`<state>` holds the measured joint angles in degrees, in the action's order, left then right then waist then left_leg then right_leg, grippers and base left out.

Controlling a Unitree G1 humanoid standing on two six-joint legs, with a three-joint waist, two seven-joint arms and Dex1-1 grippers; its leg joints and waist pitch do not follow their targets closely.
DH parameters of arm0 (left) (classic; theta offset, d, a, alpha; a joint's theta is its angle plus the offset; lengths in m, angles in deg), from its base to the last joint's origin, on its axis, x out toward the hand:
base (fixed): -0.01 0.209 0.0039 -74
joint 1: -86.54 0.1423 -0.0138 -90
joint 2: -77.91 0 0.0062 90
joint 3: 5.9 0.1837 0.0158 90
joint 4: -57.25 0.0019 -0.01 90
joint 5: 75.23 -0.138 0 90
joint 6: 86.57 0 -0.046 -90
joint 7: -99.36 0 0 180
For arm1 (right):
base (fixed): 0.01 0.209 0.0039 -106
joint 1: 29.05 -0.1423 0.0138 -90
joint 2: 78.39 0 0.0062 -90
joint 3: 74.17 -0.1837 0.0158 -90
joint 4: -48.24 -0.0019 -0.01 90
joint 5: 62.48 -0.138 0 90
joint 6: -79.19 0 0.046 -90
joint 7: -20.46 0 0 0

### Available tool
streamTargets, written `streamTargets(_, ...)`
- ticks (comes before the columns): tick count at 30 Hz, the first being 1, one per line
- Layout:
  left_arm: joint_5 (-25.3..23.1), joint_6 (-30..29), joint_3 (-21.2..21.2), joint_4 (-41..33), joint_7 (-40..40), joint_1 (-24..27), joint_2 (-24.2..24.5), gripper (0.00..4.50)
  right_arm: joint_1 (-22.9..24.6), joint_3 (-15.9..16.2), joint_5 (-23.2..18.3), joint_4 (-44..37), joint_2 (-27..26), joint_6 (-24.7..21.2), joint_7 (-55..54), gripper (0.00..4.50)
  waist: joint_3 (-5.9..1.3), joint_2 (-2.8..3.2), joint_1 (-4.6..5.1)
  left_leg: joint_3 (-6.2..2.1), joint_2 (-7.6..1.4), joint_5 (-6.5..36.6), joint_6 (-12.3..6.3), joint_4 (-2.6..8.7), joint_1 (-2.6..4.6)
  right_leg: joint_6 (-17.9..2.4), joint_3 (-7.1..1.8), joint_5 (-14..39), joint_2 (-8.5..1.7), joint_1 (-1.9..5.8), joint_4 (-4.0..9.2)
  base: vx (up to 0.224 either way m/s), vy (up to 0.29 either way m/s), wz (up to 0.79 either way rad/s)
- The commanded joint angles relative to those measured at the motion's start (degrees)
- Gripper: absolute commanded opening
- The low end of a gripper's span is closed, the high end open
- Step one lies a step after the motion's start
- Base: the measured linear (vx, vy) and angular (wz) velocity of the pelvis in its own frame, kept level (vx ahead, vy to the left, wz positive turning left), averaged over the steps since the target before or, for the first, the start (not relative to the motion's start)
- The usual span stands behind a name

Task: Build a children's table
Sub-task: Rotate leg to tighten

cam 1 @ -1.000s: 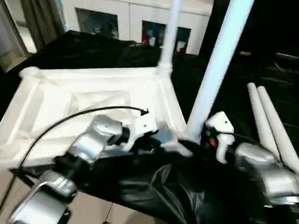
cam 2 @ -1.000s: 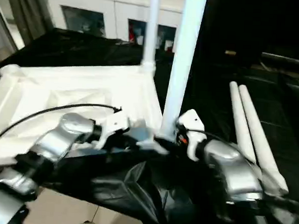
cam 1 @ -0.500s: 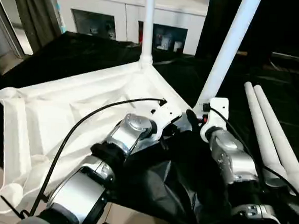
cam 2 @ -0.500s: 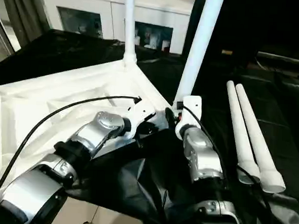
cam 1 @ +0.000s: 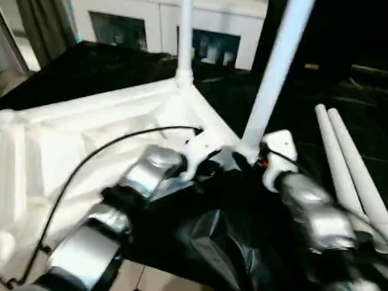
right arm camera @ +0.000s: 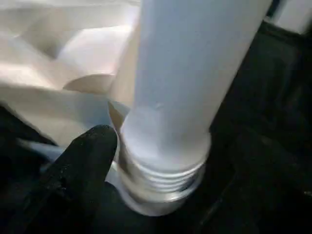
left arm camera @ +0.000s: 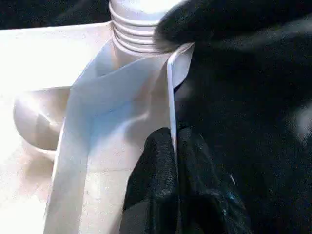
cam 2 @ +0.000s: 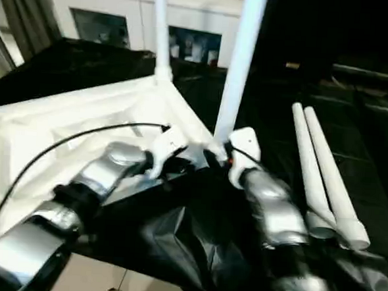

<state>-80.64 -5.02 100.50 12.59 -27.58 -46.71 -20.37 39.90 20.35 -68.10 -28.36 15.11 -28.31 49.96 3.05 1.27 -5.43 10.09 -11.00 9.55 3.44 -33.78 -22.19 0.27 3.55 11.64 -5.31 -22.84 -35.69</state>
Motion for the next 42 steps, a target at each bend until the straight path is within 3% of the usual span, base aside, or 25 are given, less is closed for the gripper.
streamTargets(1, 3.79, 3.52, 0.53, -3.81, 5.55, 0.74, 0.01, 0.00, 1.38, 0.37, -1.03, -2.82, 2.71, -1.16, 4.21, 3.91, -3.62, -0.90, -0.09, -0.30, -1.83, 10.19, -4.85, 3.58, 1.01, -13.48, -2.36, 4.25, -2.99, 3.21, 4.52, 0.000, 0.000, 0.00)
streamTargets(6, 4.39, 3.35, 1.55, -6.79, 10.92, 1.92, 2.24, 0.00, 3.99, -0.05, -3.23, -6.98, 7.18, -2.01, 10.99, 3.91, -3.50, -0.85, -0.41, -0.40, -1.99, 11.85, -3.81, 3.81, 1.01, -13.21, -2.40, 7.40, -3.08, 3.02, 4.76, 0.000, 0.000, 0.00)
streamTargets(14, 4.84, 2.48, 2.20, -10.83, 15.27, 3.96, 4.25, 0.00, 5.57, 0.42, -6.37, -10.27, 8.84, -3.44, 15.97, 3.91, -3.54, -0.90, -0.58, -0.43, -2.10, 10.89, -3.97, 3.82, 0.89, -13.40, -2.37, 6.41, -3.09, 2.86, 4.54, 0.000, 0.000, 0.00)
streamTargets(17, 4.54, 2.34, 2.04, -11.22, 15.13, 4.23, 4.82, 0.00, 6.47, 1.67, -6.42, -11.14, 9.66, -4.08, 17.94, 3.64, -3.58, -0.99, -0.72, -0.40, -2.06, 10.20, -4.20, 3.74, 0.88, -13.42, -2.40, 5.46, -3.06, 2.87, 4.41, 0.000, 0.000, 0.00)
streamTargets(28, 4.32, 1.81, 1.74, -11.84, 15.22, 4.38, 5.10, 0.00, 6.75, 1.49, -6.82, -11.47, 9.68, -4.88, 18.67, 2.67, -3.51, -1.05, -0.71, -0.40, -2.00, 10.56, -3.68, 3.78, 0.86, -12.81, -2.40, 7.07, -3.11, 2.81, 4.60, 0.000, 0.000, 0.00)
streamTargets(33, 4.27, 1.85, 1.75, -11.73, 15.03, 4.45, 5.01, 0.00, 7.16, 1.60, -6.73, -11.51, 9.41, -4.94, 18.47, 2.48, -3.54, -1.15, -0.73, -0.38, -2.03, 10.19, -3.84, 3.76, 0.90, -12.92, -2.37, 6.75, -3.10, 2.79, 4.52, 0.000, 0.000, 0.00)
streamTargets(35, 4.11, 1.22, 1.24, -11.13, 13.28, 4.24, 4.31, 0.00, 7.18, 1.46, -5.35, -10.23, 7.96, -4.85, 15.23, 2.45, -3.60, -1.45, -0.75, -0.36, -2.05, 9.85, -3.93, 3.73, 0.89, -12.89, -2.39, 6.63, -3.13, 2.83, 4.44, 0.000, 0.000, 0.00)
streamTargets(37, 3.67, 1.10, 0.96, -10.22, 11.54, 3.85, 3.75, 0.00, 6.79, 0.98, -4.31, -8.71, 6.53, -5.05, 12.06, 2.45, -3.51, -1.30, -0.56, -0.35, -1.95, 10.20, -3.39, 3.80, 0.83, -12.56, -2.34, 7.91, -3.07, 2.67, 4.61, 0.000, 0.000, 0.00)
streamTargets(38, 3.06, 0.96, 0.63, -8.77, 9.16, 3.19, 2.97, 0.00, 6.31, 0.38, -3.32, -7.00, 4.95, -5.43, 8.59, 2.44, -3.54, -1.64, -0.52, -0.35, -1.93, 10.29, -3.23, 3.82, 0.84, -12.41, -2.32, 8.31, -3.09, 2.70, 4.64, 0.000, 0.000, 0.00)
streamTargets(39, 1.69, 1.98, -0.14, -3.99, 3.02, 0.95, 0.48, 0.00, 4.57, -2.76, -2.09, -1.79, -0.67, -6.82, -2.38, 2.43, -3.52, -1.63, -0.22, -0.31, -1.70, 10.20, -2.19, 3.87, 0.92, -12.18, -2.31, 9.69, -2.99, 2.45, 4.72, 0.000, 0.000, 0.00)
streamTargets(40, 1.69, 1.98, -0.14, -3.99, 3.02, 0.95, 0.48, 0.00, 4.57, -2.76, -2.09, -1.79, -0.67, -6.82, -2.38, 2.42, -3.52, -1.63, -0.22, -0.31, -1.70, 10.20, -2.19, 3.87, 0.92, -12.18, -2.31, 9.69, -2.99, 2.45, 4.72, 0.000, 0.000, 0.00)
streamTargets(41, 1.16, 1.77, -0.64, -1.86, -0.22, -0.22, -0.71, 0.00, 3.88, -3.96, -1.93, 0.17, -2.84, -7.37, -6.25, 2.42, -3.53, -1.52, 0.04, -0.41, -1.61, 11.40, -1.07, 4.01, 0.92, -11.71, -2.28, 11.66, -3.07, 2.45, 4.92, 0.000, 0.000, 0.00)
streamTargets(42, 0.41, 1.90, -1.44, 2.10, -6.34, -2.67, -3.28, 0.00, 2.21, -6.74, -1.73, 4.43, -7.32, -7.63, -15.01, 2.42, -3.62, -1.69, 0.36, -0.43, -1.60, 12.06, -0.52, 4.08, 1.05, -11.51, -2.27, 12.03, -3.07, 2.49, 4.95, 0.000, 0.000, 0.00)
